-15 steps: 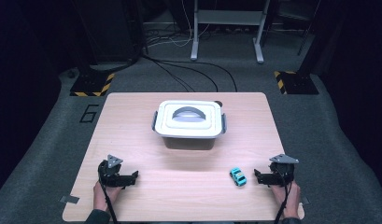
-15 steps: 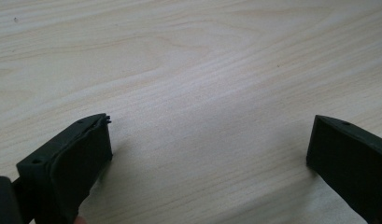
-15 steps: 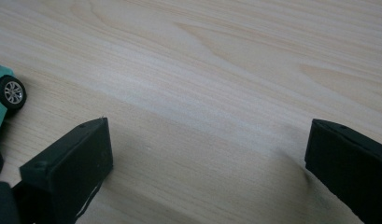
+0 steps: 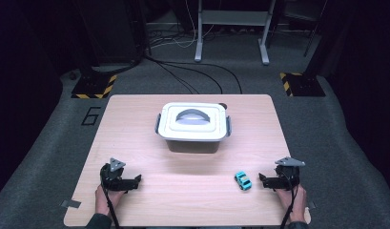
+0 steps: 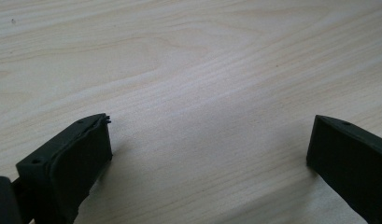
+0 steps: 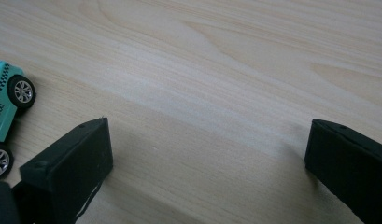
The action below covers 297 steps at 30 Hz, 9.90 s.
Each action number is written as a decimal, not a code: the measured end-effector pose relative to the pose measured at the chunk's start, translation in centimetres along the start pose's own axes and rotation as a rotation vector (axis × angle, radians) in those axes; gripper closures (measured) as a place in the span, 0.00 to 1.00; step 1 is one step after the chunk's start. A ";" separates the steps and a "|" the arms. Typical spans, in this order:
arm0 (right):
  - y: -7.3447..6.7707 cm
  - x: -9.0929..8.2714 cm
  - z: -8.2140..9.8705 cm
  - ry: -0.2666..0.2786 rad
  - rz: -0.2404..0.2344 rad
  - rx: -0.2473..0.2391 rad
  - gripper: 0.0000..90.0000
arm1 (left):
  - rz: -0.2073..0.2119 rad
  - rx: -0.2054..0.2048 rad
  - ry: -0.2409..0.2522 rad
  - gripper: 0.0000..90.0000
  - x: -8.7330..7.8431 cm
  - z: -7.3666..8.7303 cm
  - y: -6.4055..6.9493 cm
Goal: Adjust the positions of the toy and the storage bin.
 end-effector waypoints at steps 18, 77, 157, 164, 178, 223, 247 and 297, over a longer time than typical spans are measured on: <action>-0.1 0.0 0.0 0.003 -0.011 0.006 0.01 | 0.042 0.045 0.020 0.01 -0.9 -2.5 0.2; 0.0 0.0 0.1 0.003 -0.009 -0.001 0.01 | 0.189 0.211 0.079 0.51 1.2 -20.4 4.0; 0.0 -0.1 0.1 0.008 -0.011 -0.004 0.02 | 0.213 0.310 0.034 0.69 3.3 -24.1 9.7; 0.0 -0.1 0.1 0.008 -0.011 -0.004 0.02 | 0.271 0.325 0.031 0.58 3.0 -24.0 9.5; 0.0 -0.1 0.1 0.008 -0.011 -0.004 0.02 | 0.344 0.410 0.069 0.65 3.9 -26.0 10.9; 0.0 -0.1 0.1 0.006 -0.012 0.006 0.03 | 0.331 0.363 0.052 0.72 -0.4 -22.0 10.9; 0.0 -0.1 0.1 0.007 -0.013 0.005 0.03 | 0.411 0.356 0.094 0.74 0.7 -23.8 12.7; 0.0 -0.1 0.1 0.008 -0.012 0.005 0.03 | 0.526 0.280 0.114 0.74 -1.1 -21.8 15.7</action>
Point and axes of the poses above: each handheld gripper's, and its own axes: x roughly forward along the jaws, z roughly out of its underside, y roughly to its right, the point moved 4 cm from there along x, roughly forward along the jaws, and after that the axes turned 4 degrees about x, right-handed, at the moved point
